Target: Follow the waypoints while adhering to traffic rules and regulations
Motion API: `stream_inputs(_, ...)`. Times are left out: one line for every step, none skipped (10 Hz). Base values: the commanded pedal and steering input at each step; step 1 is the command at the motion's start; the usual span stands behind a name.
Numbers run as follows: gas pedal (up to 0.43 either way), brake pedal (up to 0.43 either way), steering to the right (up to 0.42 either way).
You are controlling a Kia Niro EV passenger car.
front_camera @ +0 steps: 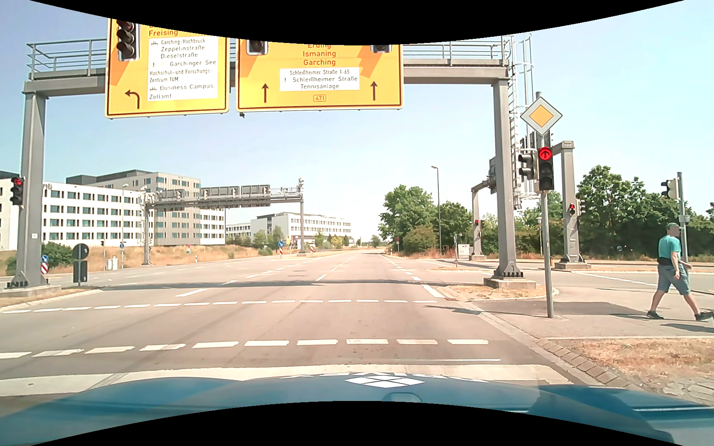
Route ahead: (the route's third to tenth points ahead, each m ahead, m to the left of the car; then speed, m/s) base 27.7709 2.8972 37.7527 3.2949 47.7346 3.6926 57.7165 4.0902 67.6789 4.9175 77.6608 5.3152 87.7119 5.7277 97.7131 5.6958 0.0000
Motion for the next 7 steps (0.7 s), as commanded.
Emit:
stream_inputs(0.000, 0.299, 0.002)
stream_inputs(0.000, 0.299, 0.002)
stream_inputs(0.000, 0.299, 0.002)
stream_inputs(0.000, 0.299, 0.002)
stream_inputs(0.000, 0.299, 0.002)
stream_inputs(0.000, 0.299, 0.002)
stream_inputs(0.000, 0.299, 0.002)
